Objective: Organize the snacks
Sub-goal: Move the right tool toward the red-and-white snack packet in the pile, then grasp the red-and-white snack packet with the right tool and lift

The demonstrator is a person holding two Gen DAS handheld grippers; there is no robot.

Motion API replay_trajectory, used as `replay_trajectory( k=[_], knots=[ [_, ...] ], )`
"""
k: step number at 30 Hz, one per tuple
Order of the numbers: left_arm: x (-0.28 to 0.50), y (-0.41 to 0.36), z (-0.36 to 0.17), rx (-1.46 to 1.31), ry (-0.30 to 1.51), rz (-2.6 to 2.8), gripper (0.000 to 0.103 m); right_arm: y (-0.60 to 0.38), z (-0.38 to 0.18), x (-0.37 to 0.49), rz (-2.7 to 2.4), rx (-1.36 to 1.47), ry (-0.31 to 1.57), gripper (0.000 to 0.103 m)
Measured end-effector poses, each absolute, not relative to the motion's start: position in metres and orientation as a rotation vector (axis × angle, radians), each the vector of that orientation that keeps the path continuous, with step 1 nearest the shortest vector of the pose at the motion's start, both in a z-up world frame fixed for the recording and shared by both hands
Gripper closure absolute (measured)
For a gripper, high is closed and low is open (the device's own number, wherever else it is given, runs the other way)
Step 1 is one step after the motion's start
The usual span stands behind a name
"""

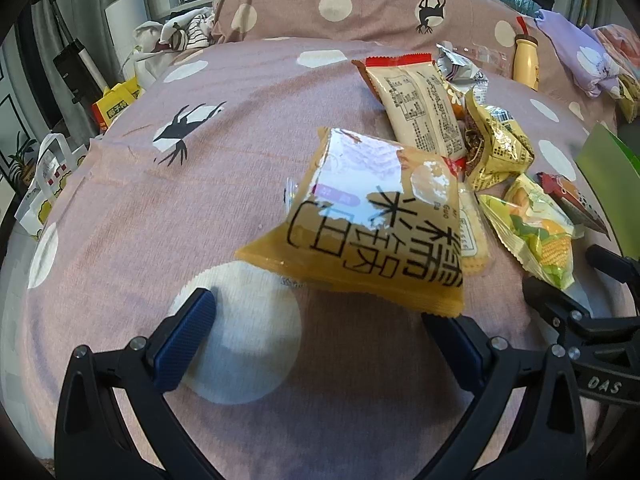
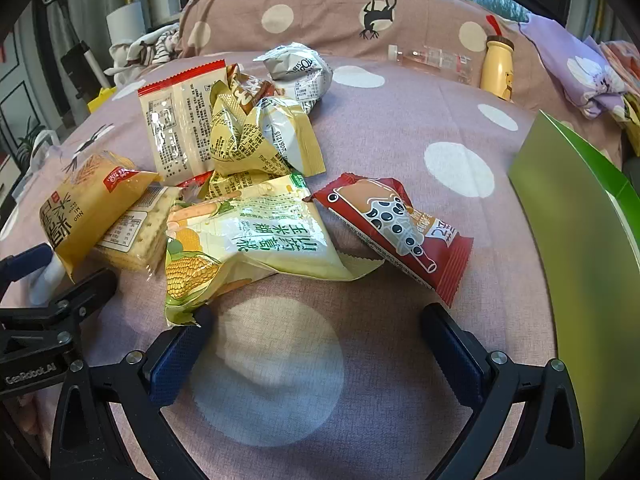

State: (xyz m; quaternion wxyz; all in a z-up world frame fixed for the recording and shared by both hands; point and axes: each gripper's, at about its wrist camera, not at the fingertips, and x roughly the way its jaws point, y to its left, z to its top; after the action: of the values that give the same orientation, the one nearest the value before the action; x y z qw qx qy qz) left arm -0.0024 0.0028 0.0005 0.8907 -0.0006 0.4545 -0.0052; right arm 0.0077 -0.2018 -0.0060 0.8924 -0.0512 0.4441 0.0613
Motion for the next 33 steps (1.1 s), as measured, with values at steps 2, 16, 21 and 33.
replay_trajectory(
  k=[2,16,21,33],
  knots=[
    [-0.005,0.006,0.004,-0.016,0.960,-0.008,0.002,-0.203,-0.006,0.006,0.120,-0.117,0.918,0.000],
    [-0.025,0.018,0.068,-0.250,0.874,-0.129,0.011,-0.237,0.054,0.013,0.203,0.128,0.996,0.000],
    [-0.025,-0.005,0.075,-0.279,0.870,-0.230,0.030,-0.257,0.081,0.019,0.223,0.236,0.924,0.000],
    [-0.015,-0.030,0.062,-0.258,0.932,-0.284,0.048,-0.259,0.029,0.075,0.248,0.174,1.102,0.005]
  ],
)
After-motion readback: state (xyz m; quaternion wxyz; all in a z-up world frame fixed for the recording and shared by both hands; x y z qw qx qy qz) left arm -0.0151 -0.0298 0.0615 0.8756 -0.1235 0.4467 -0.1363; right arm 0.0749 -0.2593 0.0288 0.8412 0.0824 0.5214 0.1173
